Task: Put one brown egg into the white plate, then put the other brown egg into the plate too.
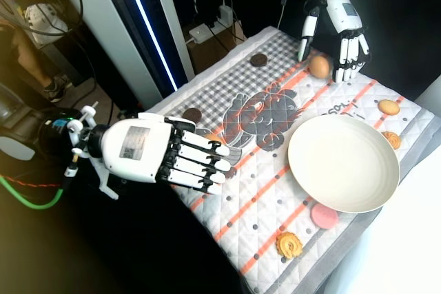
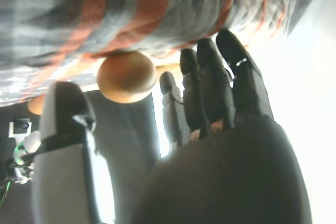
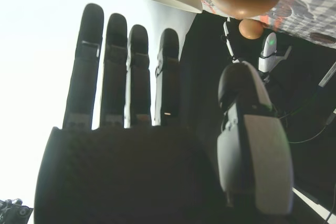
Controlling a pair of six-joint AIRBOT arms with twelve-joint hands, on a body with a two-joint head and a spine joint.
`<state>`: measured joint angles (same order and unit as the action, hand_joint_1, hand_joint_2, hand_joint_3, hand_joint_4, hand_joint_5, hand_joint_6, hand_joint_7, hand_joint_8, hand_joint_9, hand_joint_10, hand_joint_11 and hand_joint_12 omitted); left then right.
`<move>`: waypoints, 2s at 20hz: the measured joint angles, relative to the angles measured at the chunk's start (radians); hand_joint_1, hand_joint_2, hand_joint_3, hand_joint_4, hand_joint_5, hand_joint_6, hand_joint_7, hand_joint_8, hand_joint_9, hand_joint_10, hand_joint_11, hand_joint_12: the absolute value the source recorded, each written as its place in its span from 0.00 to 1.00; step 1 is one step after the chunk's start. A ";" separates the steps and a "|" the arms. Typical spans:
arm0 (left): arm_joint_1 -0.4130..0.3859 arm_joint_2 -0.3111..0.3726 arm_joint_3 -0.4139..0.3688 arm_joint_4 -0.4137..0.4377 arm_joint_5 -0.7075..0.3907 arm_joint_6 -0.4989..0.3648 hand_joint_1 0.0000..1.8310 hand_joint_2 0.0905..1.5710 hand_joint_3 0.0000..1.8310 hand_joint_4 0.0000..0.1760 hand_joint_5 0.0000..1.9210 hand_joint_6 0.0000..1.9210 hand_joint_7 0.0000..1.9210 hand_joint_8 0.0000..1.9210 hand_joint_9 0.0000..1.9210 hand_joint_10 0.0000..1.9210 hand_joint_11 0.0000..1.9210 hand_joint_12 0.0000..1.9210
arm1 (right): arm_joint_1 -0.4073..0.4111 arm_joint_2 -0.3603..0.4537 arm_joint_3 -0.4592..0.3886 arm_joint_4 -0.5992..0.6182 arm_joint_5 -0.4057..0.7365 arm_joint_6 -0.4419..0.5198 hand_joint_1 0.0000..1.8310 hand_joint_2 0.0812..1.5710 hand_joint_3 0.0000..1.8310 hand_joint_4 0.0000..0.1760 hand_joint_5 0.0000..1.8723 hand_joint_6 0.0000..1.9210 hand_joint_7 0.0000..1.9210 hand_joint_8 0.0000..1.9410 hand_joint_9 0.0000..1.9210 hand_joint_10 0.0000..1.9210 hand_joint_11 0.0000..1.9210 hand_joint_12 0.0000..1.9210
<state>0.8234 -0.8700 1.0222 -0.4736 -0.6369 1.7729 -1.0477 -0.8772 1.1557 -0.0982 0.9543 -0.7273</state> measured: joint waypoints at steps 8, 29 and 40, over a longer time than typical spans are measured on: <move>-0.011 -0.018 -0.003 0.002 -0.002 -0.015 0.48 0.63 0.00 0.45 0.46 0.00 0.33 0.64 0.21 0.82 0.03 0.88 | 0.000 -0.001 0.000 0.001 0.002 0.000 0.18 0.81 0.00 0.13 0.32 0.00 0.30 0.00 0.32 0.01 0.28 0.16; -0.371 -0.206 0.213 0.092 0.164 -0.004 0.59 0.65 0.00 0.61 0.59 0.37 0.61 0.32 0.38 0.68 0.06 0.90 | -0.007 -0.024 0.019 0.013 0.003 0.000 0.20 0.81 0.00 0.00 0.33 0.00 0.32 0.00 0.34 0.00 0.30 0.16; -0.497 -0.390 0.451 0.050 0.264 -0.005 0.68 0.64 0.00 0.00 0.63 0.20 0.60 0.46 0.41 0.63 0.10 0.88 | -0.006 -0.050 0.046 -0.004 0.005 0.000 0.18 0.80 0.00 0.07 0.32 0.00 0.32 0.00 0.35 0.00 0.31 0.14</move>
<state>0.3260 -1.2602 1.4731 -0.4232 -0.3733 1.7676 -1.0538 -0.9276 1.2015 -0.1020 0.9592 -0.7273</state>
